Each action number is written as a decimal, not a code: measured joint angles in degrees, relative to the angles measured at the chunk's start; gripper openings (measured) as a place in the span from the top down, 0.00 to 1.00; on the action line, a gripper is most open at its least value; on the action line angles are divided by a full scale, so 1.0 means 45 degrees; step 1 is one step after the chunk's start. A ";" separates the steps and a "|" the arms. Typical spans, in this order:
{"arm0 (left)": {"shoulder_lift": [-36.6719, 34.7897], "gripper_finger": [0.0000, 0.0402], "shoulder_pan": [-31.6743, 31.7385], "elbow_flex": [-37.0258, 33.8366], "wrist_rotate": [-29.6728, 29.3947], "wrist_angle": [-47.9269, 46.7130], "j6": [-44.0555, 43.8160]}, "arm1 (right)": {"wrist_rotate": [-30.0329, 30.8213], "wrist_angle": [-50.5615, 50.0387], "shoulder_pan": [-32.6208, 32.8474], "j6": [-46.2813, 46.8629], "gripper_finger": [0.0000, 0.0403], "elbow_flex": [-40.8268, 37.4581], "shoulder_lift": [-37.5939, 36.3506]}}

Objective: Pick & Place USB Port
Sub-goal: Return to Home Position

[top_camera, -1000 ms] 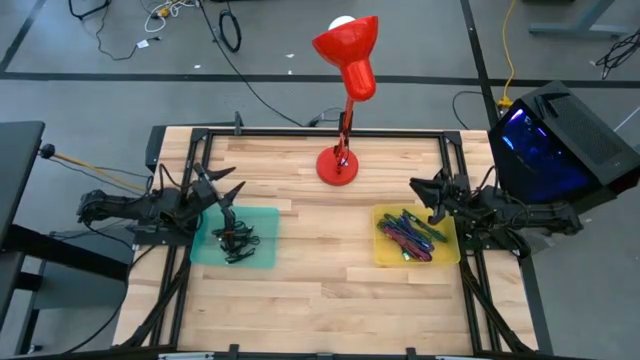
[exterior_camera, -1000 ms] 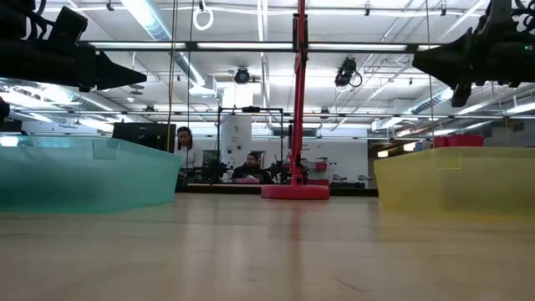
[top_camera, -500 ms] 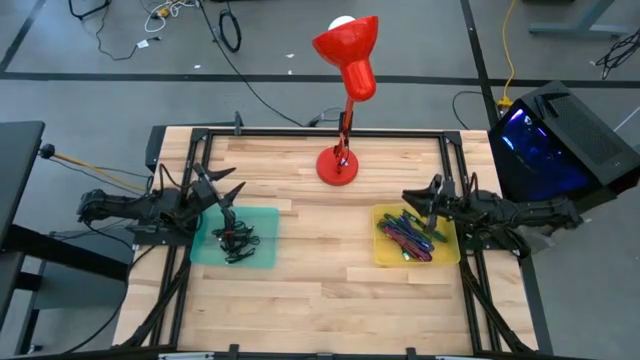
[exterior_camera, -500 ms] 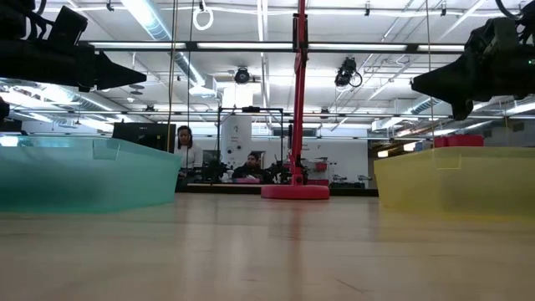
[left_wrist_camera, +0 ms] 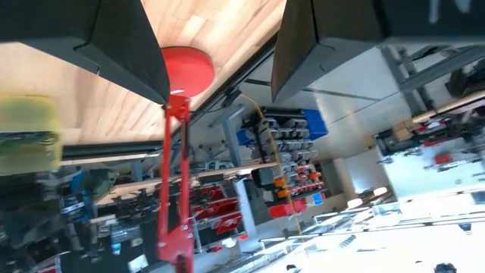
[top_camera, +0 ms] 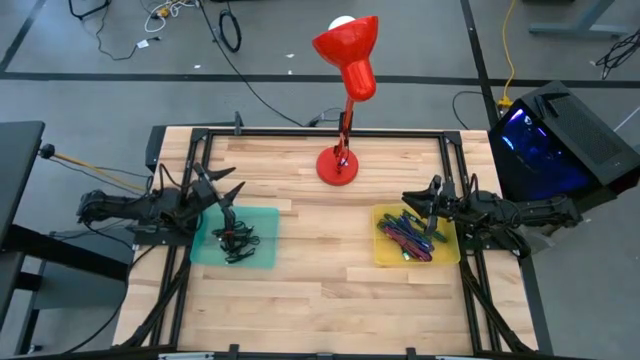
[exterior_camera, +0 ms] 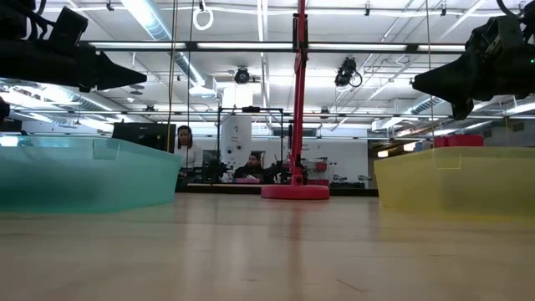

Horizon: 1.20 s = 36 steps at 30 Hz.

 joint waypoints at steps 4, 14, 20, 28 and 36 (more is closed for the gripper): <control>0.0000 0.41 0.0840 0.0000 0.0049 -0.0005 -0.0003 | 0.0000 0.0000 0.0000 0.0001 0.83 0.0000 0.0000; -0.0005 0.41 0.2162 0.0000 -0.1069 0.0002 0.1768 | -0.0003 0.0000 0.0000 -0.0002 0.83 0.0000 0.0000; -0.0005 0.41 0.2138 0.0000 -0.2377 0.0000 0.2299 | -0.0005 0.0000 0.0000 -0.0002 0.83 0.0003 0.0000; -0.0015 0.41 0.2355 0.0005 0.1647 -0.0641 -0.4295 | -0.0005 0.0000 0.0000 -0.0002 0.83 0.0005 0.0000; -0.0019 0.41 0.2823 0.0000 1.5107 -0.0775 -0.2731 | -0.0006 0.0001 -0.0002 -0.0002 0.83 0.0010 0.0005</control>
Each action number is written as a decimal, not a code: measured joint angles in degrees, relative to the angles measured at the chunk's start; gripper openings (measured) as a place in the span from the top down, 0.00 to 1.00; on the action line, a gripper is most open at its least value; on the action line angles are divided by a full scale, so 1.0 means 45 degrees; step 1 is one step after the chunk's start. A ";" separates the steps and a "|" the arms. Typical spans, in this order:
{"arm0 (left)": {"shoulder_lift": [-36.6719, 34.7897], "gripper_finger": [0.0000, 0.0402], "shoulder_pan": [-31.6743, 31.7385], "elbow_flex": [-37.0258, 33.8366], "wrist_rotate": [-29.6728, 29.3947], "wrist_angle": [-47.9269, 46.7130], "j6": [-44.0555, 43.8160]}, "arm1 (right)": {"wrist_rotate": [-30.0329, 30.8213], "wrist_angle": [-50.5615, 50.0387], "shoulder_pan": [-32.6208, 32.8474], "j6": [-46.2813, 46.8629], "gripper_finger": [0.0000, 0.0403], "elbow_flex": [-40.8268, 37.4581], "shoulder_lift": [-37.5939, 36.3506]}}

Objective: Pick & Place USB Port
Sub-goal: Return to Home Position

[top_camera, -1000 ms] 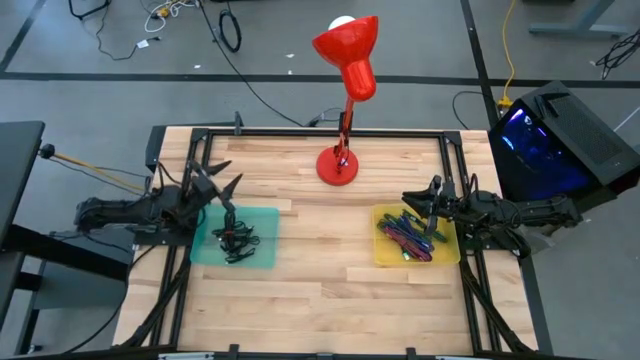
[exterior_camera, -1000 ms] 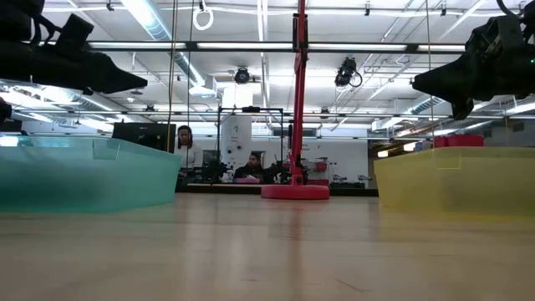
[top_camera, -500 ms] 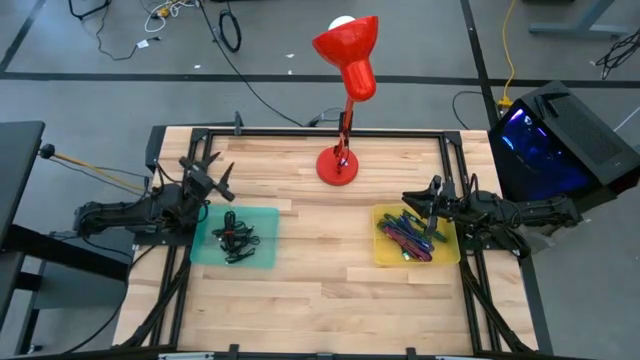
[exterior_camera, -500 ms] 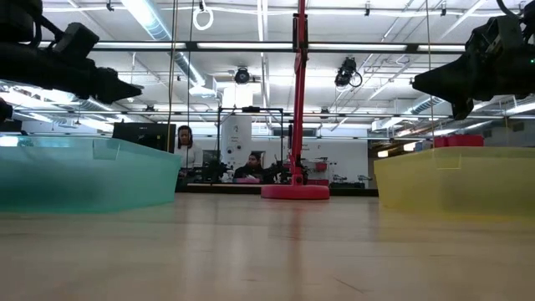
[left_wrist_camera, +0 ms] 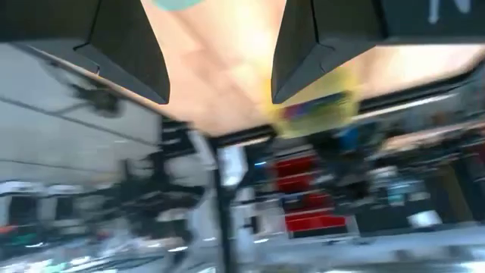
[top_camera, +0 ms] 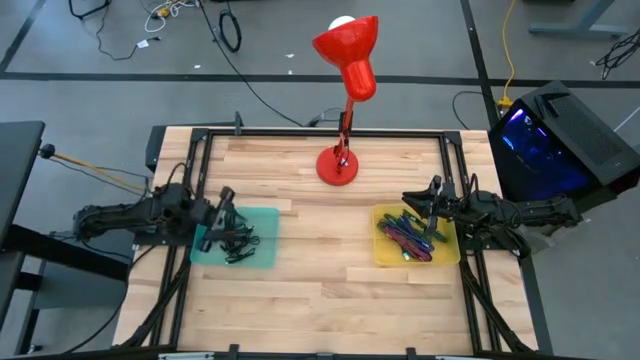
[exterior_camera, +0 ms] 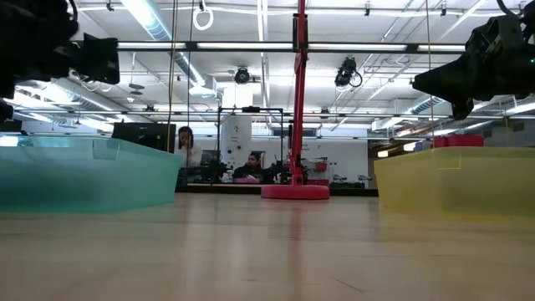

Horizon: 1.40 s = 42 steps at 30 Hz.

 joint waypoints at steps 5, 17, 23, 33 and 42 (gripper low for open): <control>0.0000 0.41 0.0010 0.0000 -0.0568 -0.0079 -0.1308 | 0.0006 0.0003 -0.0002 0.0000 0.83 0.0000 0.0000; 0.0000 0.41 0.0699 0.0000 -0.1952 -0.0204 -0.1937 | 0.0003 0.0003 0.0000 0.0000 0.83 0.0000 0.0000; 0.0077 0.41 0.0602 -0.0005 -0.2061 0.0193 -0.1937 | 0.0001 0.0003 0.0002 0.0000 0.83 0.0000 0.0000; 0.0073 0.41 0.0602 -0.0005 -0.2063 0.0389 -0.1942 | 0.0001 0.0003 -0.0002 0.0000 0.83 0.0000 -0.0004; 0.0078 0.41 0.0602 -0.0005 -0.2061 0.0464 -0.1941 | 0.0001 -0.0001 0.0000 0.0000 0.83 0.0000 0.0000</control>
